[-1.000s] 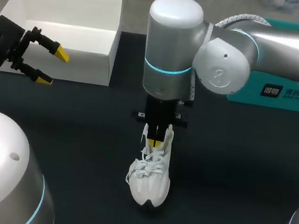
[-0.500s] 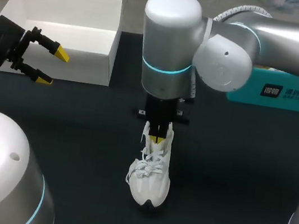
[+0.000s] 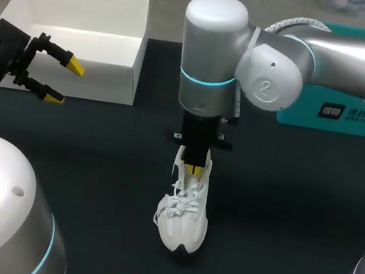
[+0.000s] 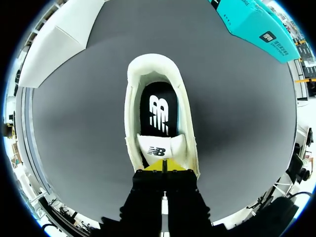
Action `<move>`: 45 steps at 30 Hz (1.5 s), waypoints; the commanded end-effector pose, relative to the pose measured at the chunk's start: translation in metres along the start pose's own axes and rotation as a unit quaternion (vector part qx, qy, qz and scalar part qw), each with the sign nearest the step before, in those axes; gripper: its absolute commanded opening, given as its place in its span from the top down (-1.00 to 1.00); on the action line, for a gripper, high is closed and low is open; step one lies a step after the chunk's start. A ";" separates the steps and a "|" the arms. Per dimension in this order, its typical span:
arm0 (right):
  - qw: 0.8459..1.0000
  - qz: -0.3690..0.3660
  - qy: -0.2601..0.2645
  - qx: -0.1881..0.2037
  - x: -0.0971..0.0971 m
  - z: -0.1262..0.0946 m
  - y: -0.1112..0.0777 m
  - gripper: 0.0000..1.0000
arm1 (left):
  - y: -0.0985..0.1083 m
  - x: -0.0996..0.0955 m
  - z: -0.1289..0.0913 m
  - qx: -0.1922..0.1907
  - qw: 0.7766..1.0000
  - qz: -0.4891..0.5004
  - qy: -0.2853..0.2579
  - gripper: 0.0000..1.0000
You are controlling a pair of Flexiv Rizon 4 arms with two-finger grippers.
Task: Take the shoe out of the shoebox, open the shoe tongue, remove and reinsert the insole, then place the shoe into the shoebox
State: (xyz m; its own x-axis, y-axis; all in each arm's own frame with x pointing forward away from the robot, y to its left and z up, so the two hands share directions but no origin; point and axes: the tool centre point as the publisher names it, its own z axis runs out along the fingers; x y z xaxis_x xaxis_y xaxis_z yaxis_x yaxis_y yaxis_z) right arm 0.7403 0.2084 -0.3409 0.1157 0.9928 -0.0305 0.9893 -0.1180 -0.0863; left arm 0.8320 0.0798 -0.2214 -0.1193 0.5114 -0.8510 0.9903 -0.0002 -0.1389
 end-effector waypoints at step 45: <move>0.739 -0.663 0.029 -0.112 0.003 -0.060 -0.013 1.00 | -0.001 0.000 0.000 -0.001 1.000 0.000 0.002 -1.00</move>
State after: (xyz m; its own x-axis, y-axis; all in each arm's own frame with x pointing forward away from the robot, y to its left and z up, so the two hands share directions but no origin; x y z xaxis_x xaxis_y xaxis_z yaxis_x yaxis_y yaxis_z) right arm 0.7315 0.2139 -0.2842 -0.7468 0.6585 0.0935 0.6647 0.7338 0.1407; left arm 0.8320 0.0799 -0.2214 -0.1193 0.5114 -0.8510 0.9903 -0.0001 -0.1389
